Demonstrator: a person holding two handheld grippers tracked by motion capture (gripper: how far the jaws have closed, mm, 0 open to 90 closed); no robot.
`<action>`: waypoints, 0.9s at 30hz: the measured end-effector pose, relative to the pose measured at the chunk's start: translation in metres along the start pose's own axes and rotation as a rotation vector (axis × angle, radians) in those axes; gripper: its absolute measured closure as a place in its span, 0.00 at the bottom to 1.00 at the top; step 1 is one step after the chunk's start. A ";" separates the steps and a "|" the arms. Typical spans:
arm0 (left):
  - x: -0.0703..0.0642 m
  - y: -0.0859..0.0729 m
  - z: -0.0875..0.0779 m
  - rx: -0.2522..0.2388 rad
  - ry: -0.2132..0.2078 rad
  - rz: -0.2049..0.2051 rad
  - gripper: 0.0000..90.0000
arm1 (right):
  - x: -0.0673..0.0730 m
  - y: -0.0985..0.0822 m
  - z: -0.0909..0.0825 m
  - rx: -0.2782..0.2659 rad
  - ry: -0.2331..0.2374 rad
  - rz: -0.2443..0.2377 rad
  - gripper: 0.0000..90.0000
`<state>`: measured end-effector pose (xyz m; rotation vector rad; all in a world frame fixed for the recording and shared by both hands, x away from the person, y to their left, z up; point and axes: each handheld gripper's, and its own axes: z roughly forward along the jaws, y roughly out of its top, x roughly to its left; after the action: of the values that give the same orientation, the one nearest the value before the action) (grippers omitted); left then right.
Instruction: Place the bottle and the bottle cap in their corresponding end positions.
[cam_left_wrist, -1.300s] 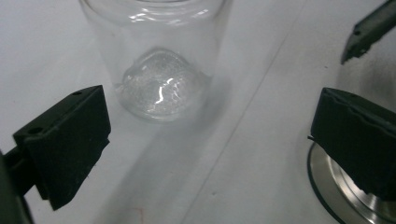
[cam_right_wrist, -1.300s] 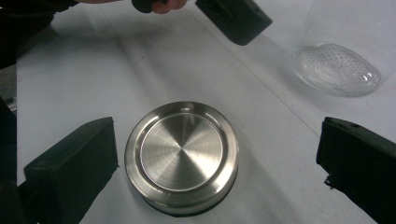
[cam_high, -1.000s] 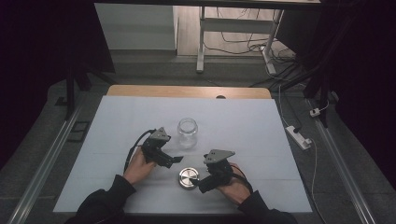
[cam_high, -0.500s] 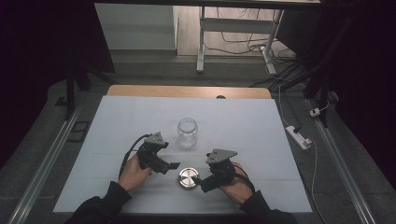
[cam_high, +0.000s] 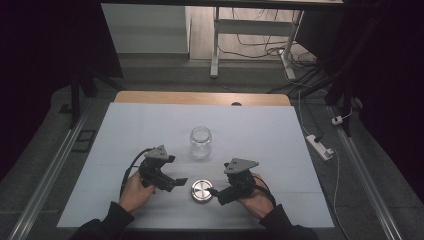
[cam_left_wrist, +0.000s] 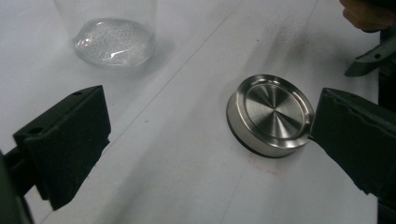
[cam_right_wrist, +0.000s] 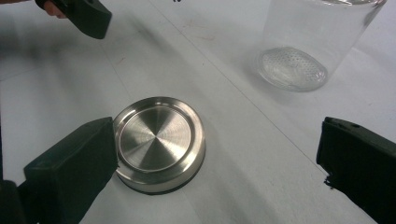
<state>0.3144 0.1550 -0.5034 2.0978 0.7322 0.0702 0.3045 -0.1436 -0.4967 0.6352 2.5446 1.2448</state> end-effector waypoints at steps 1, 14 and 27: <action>-0.001 -0.001 -0.001 0.000 -0.001 -0.001 0.00 | 0.000 0.000 -0.001 0.000 -0.001 0.001 0.00; -0.012 -0.015 -0.019 0.003 0.020 -0.002 0.00 | -0.001 -0.002 -0.011 0.000 -0.022 0.009 0.00; -0.019 -0.035 -0.041 0.009 0.062 -0.037 0.00 | -0.005 -0.010 -0.028 -0.006 -0.060 0.028 0.00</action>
<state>0.2688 0.1905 -0.5015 2.0979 0.8100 0.1119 0.2953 -0.1702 -0.4876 0.6988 2.4907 1.2226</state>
